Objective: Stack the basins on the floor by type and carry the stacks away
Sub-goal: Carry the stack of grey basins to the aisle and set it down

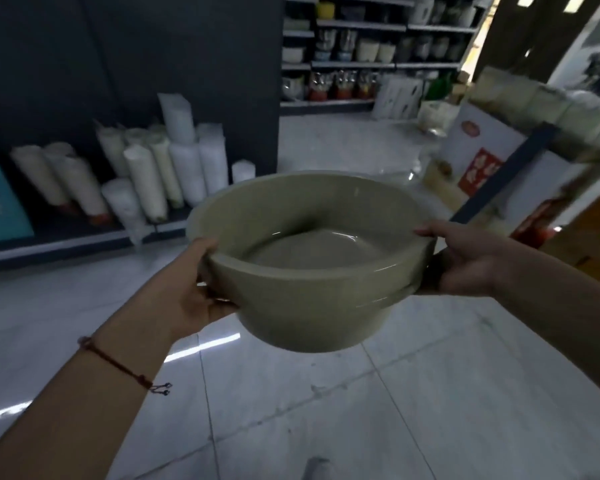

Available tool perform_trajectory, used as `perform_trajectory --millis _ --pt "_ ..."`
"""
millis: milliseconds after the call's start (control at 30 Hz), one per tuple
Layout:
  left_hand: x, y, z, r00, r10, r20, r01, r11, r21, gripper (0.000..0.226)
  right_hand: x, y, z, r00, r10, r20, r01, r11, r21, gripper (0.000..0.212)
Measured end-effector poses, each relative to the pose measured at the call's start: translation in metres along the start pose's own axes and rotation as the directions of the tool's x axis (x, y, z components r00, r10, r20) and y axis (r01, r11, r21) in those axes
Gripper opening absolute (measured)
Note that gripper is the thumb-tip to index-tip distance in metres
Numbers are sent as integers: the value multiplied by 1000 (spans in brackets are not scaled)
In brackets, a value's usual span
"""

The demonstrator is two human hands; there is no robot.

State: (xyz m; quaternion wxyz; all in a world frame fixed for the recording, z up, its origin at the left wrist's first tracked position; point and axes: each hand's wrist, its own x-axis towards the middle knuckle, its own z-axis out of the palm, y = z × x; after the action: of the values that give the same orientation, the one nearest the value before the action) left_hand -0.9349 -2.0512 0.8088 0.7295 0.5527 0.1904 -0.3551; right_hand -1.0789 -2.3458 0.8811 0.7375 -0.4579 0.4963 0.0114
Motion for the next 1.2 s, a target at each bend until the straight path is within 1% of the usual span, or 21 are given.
perform_trajectory --millis 100,133,233,267,333,400,433,467,533,567,600,667,700,767,833,900,967,1000,1067,1200 --pt "-12 8 -4 997 61 -48 -63 997 -38 58 -1 -17 7 990 -9 143 17 998 -53 31" --pt "-18 9 -7 996 74 -59 -77 996 -54 61 0 -22 7 982 -4 190 20 997 -80 29" --pt "-40 11 -11 988 113 -106 -123 988 -94 73 5 -41 7 950 7 312 46 986 -163 46" --pt "-50 9 -10 983 135 -124 -149 982 -116 72 7 -47 9 938 6 345 66 978 -197 44" --pt "-69 5 -6 961 199 -193 -229 962 -147 61 12 -59 21 920 -6 392 116 960 -256 34" --pt "-86 -2 0 920 252 -300 -311 936 -165 51 18 -66 39 898 -33 439 184 934 -306 34" --pt "-95 -4 2 894 278 -352 -350 922 -162 47 21 -68 50 880 -49 473 224 920 -321 40" --pt "-103 -6 4 866 300 -401 -385 911 -151 45 21 -67 60 853 -74 517 279 901 -333 55" --pt "-123 -9 3 823 309 -477 -412 902 -126 48 25 -63 79 812 -97 575 362 857 -367 100" --pt "-134 -11 -1 806 305 -507 -414 903 -116 50 24 -61 90 789 -94 608 387 844 -371 110" --pt "-144 -13 -7 786 303 -538 -422 900 -109 50 21 -60 101 755 -83 650 409 834 -369 105" --pt "-165 -20 -22 730 311 -608 -474 872 -124 48 8 -54 123 688 -48 724 440 821 -364 76" --pt "-175 -23 -29 700 313 -642 -506 852 -137 47 2 -52 134 657 -18 754 443 818 -366 68" --pt "-194 -32 -43 621 313 -718 -568 811 -138 40 -7 -47 156 606 47 794 414 834 -365 65" --pt "-213 -43 -60 538 294 -790 -613 780 -127 39 -17 -37 177 575 114 810 364 851 -378 58" --pt "-231 -53 -78 479 277 -833 -648 751 -123 39 -30 -22 198 564 197 802 322 842 -433 53" --pt "-248 -58 -96 426 274 -862 -686 719 -111 35 -40 -3 221 525 256 812 337 813 -474 54" --pt "-257 -60 -107 410 270 -871 -699 707 -110 33 -46 8 233 509 264 819 366 795 -483 53" --pt "-275 -61 -131 391 258 -883 -701 705 -104 32 -61 30 260 505 271 820 390 775 -497 52" --pt "-305 -66 -184 397 212 -893 -707 691 -150 40 -91 71 313 505 333 796 410 719 -561 51"
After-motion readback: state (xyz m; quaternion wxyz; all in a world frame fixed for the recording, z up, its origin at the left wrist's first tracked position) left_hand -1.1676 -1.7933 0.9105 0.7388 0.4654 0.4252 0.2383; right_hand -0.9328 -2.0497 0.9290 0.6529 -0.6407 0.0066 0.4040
